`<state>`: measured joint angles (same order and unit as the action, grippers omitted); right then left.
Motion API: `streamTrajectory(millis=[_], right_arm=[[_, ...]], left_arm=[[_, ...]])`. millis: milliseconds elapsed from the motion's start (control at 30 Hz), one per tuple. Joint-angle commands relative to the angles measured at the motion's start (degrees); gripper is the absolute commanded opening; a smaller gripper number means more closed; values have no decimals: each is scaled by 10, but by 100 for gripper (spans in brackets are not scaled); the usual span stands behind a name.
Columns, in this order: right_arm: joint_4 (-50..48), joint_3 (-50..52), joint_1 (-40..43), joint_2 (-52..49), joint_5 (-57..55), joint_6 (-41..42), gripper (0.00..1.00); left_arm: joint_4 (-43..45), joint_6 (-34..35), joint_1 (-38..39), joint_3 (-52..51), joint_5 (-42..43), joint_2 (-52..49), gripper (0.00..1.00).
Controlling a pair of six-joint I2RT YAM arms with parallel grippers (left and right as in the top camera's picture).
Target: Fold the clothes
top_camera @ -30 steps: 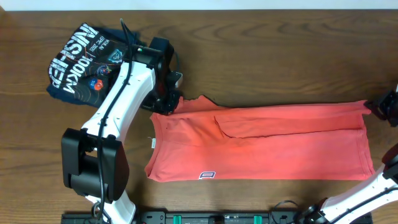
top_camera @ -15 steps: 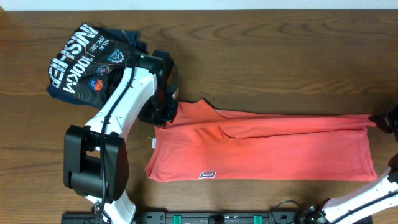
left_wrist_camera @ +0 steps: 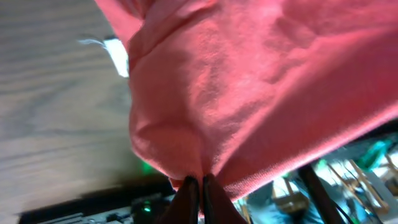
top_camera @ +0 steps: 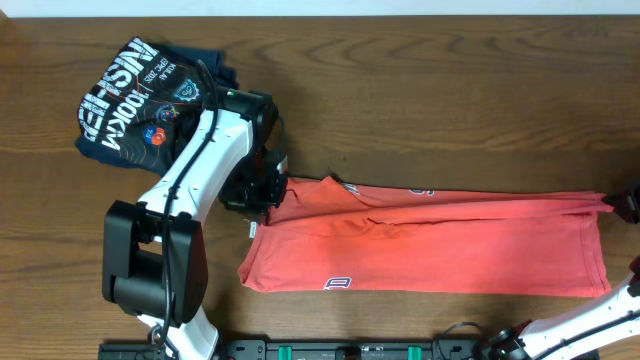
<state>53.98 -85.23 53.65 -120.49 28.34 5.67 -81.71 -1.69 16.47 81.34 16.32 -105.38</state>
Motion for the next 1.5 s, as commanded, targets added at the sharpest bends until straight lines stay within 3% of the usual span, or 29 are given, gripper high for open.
streamTrajectory(millis=[0,600,700,767,867,1467], right_arm=[[-4,-7,4,19,-20,5,1],[-4,-7,4,19,-20,5,1],[-4,-7,4,19,-20,5,1],[-3,-7,4,19,-20,5,1],[-3,-7,4,19,-20,5,1],[7,-7,4,19,-34,5,2]], left_arm=[[-18,-12,6,-3,31,25,6],[24,20,55,-105,37,33,7],[23,20,55,-106,37,33,16],[23,20,55,-106,36,33,40],[26,17,53,-106,35,33,51],[133,29,41,-110,25,63,54]])
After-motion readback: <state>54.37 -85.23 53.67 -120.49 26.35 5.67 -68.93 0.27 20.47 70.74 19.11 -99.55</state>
